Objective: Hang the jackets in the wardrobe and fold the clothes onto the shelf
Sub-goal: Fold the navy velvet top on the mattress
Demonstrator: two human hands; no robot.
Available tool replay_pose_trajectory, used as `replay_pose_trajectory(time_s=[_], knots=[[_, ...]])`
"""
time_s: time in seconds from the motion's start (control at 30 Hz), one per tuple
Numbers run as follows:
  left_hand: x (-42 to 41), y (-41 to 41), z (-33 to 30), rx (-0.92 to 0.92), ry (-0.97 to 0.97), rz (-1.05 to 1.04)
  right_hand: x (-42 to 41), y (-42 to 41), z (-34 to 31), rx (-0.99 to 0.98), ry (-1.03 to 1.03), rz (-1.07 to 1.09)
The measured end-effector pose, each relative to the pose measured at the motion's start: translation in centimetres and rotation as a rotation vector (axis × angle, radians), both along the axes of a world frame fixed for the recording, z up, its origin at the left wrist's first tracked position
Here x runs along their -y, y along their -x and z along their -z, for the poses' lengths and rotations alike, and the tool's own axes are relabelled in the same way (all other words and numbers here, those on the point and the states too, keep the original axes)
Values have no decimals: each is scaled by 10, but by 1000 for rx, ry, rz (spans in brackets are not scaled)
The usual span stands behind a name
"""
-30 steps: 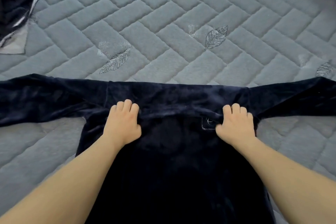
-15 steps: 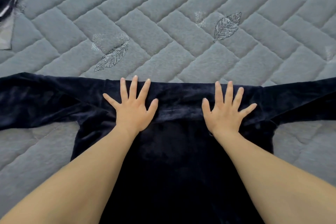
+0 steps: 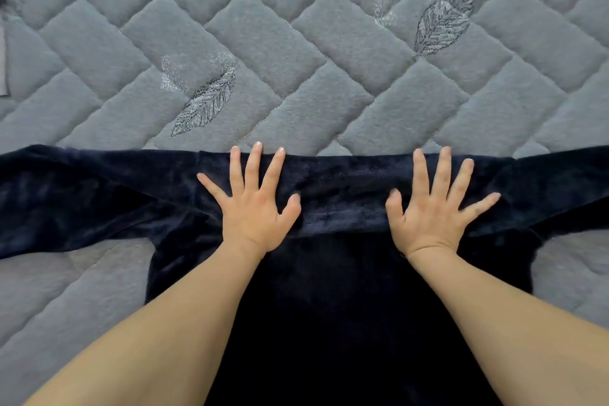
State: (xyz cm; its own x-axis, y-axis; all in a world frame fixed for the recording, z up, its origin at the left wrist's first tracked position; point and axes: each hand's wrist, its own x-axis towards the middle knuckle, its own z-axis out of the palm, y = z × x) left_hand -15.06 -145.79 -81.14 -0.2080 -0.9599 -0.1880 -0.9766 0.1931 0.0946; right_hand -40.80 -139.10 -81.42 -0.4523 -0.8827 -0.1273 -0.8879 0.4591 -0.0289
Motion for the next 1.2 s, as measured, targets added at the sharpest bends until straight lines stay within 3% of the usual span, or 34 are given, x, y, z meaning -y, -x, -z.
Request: replay_pose_trajectory(time_s=[0.2, 0.37, 0.47, 0.6, 0.73, 0.83, 0.9, 0.93, 1.0, 1.07, 1.2], knots=[[-3, -3, -5, -27, 7, -7, -3, -6, -14, -45, -54, -21], [7, -45, -24, -2, 56, 189, 0, -63, -25, 8, -1, -104], [9, -132, -30, 34, 82, 24, 13, -142, -28, 36, 7, -156], [5, -260, -32, 78, -70, -114, 34, -228, -28, 45, -37, -278], [-14, -341, -36, 9, -101, -363, 60, -296, -28, 49, -85, -357], [-25, -375, -47, -304, 46, -709, 87, -357, -29, 84, -85, -462], [-21, -386, -56, -551, 246, -1068, 108, -403, -28, 119, -112, -558], [-18, -392, -59, -713, 300, -1289, 119, -424, -26, 138, -134, -581], [-17, -411, -59, -1151, 224, -1660, 140, -465, -24, 163, -183, -635], [-24, -436, -52, -1411, 47, -1710, 162, -505, -28, 212, -222, -727], [-24, -470, -44, -1635, -340, -1501, 201, -581, -50, 310, -247, -917]])
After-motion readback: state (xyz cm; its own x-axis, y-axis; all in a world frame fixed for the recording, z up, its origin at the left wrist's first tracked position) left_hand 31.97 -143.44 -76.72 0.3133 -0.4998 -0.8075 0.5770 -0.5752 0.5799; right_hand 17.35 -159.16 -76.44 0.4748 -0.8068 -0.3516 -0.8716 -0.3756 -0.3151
